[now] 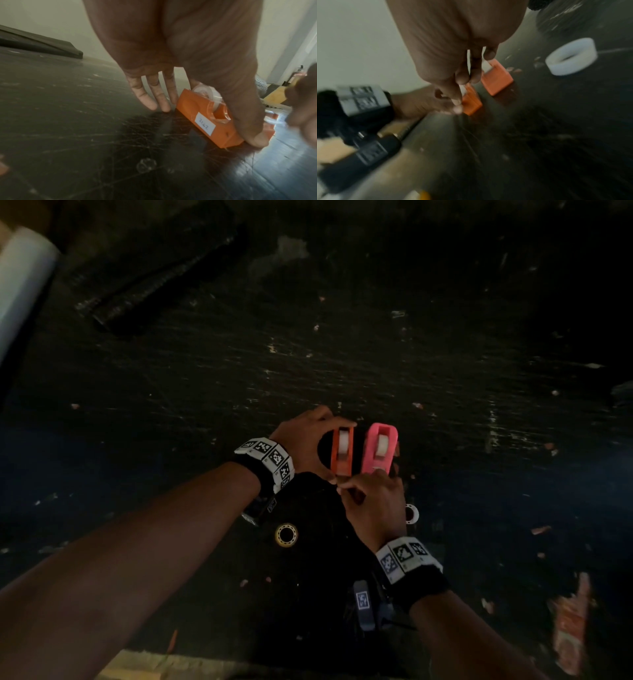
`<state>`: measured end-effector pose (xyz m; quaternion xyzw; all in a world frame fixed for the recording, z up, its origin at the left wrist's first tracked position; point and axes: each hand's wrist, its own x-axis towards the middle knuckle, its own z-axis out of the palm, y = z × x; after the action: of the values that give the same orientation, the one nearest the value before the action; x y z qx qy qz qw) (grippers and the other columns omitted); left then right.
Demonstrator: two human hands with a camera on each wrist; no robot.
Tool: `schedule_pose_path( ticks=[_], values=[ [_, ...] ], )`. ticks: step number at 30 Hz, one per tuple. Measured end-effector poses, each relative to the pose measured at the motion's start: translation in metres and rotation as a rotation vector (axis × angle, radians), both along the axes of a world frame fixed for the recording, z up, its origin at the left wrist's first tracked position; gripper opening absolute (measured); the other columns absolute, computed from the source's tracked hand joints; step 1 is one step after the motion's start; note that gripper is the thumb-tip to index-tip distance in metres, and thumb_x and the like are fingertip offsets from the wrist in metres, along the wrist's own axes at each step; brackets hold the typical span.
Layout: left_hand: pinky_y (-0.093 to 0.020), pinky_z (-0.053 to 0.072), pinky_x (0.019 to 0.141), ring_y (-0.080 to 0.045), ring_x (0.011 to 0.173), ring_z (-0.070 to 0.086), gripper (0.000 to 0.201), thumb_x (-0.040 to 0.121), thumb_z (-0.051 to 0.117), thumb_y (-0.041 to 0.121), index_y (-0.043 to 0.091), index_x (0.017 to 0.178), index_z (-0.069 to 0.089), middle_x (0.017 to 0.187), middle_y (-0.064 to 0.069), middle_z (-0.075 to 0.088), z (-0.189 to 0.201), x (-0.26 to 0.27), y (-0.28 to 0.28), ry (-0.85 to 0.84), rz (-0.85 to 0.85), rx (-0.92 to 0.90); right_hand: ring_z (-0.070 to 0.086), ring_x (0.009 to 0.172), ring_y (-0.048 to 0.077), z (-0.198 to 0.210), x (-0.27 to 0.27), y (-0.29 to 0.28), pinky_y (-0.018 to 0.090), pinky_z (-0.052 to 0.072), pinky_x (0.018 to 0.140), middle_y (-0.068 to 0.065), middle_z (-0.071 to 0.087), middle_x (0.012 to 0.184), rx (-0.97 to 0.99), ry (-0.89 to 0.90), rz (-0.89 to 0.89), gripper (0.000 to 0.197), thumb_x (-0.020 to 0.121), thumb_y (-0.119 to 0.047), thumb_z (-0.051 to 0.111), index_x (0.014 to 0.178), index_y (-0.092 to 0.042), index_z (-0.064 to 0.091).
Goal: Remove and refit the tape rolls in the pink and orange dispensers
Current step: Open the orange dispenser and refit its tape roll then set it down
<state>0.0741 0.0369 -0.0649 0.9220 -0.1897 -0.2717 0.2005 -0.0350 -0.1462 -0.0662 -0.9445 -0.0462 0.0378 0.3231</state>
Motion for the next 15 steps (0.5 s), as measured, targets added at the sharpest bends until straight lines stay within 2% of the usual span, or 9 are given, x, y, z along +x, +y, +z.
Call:
schedule_pose_path(
  ticks=[2, 4, 7, 10, 13, 15],
  values=[
    [-0.051, 0.052, 0.102, -0.021, 0.132, 0.049, 0.113, 0.055, 0.093, 0.056, 0.047, 0.15, 0.033, 0.144, 0.005, 0.041, 0.001, 0.0, 0.0, 0.007, -0.007, 0.004, 0.069, 0.076, 0.025, -0.01, -0.001, 0.0, 0.045, 0.051, 0.081, -0.004, 0.077, 0.074, -0.029, 0.038, -0.004, 0.008, 0.078, -0.018, 0.078, 0.08, -0.025, 0.08],
    [-0.052, 0.053, 0.102, -0.022, 0.132, 0.049, 0.114, 0.053, 0.093, 0.055, 0.047, 0.15, 0.033, 0.143, 0.005, 0.041, 0.001, 0.001, 0.0, 0.017, -0.008, 0.005, 0.07, 0.076, 0.022, -0.017, -0.002, -0.001, 0.039, 0.049, 0.078, -0.005, 0.078, 0.075, -0.066, 0.06, 0.033, 0.01, 0.083, -0.022, 0.074, 0.087, -0.027, 0.081],
    [-0.052, 0.052, 0.102, -0.022, 0.132, 0.049, 0.116, 0.052, 0.094, 0.054, 0.047, 0.15, 0.034, 0.143, 0.005, 0.041, 0.002, 0.002, 0.0, 0.037, -0.008, -0.002, 0.069, 0.072, 0.02, -0.02, -0.004, -0.004, 0.037, 0.05, 0.076, -0.005, 0.077, 0.073, -0.095, 0.047, 0.066, 0.009, 0.084, -0.024, 0.071, 0.087, -0.027, 0.079],
    [-0.049, 0.052, 0.102, -0.021, 0.131, 0.049, 0.115, 0.053, 0.095, 0.052, 0.046, 0.15, 0.034, 0.143, 0.005, 0.041, 0.003, 0.002, 0.0, 0.048, 0.0, -0.006, 0.067, 0.067, 0.021, -0.017, -0.002, -0.008, 0.037, 0.046, 0.079, -0.005, 0.071, 0.069, -0.148, 0.047, -0.014, 0.012, 0.082, -0.035, 0.071, 0.077, -0.024, 0.07],
    [-0.046, 0.052, 0.101, -0.021, 0.132, 0.049, 0.115, 0.053, 0.095, 0.052, 0.045, 0.15, 0.034, 0.143, 0.005, 0.041, 0.003, 0.001, -0.001, 0.034, -0.007, -0.003, 0.07, 0.074, 0.018, -0.015, 0.007, -0.009, 0.037, 0.037, 0.088, -0.006, 0.073, 0.077, -0.216, 0.017, -0.063, 0.022, 0.081, -0.044, 0.073, 0.091, -0.025, 0.067],
    [-0.046, 0.052, 0.1, -0.022, 0.131, 0.05, 0.115, 0.052, 0.096, 0.051, 0.045, 0.15, 0.035, 0.144, 0.004, 0.041, 0.003, 0.001, -0.001, 0.03, -0.007, -0.007, 0.071, 0.074, 0.02, -0.016, 0.016, -0.005, 0.037, 0.036, 0.089, -0.004, 0.074, 0.075, -0.247, -0.007, -0.035, 0.023, 0.081, -0.045, 0.073, 0.09, -0.025, 0.068]
  ],
)
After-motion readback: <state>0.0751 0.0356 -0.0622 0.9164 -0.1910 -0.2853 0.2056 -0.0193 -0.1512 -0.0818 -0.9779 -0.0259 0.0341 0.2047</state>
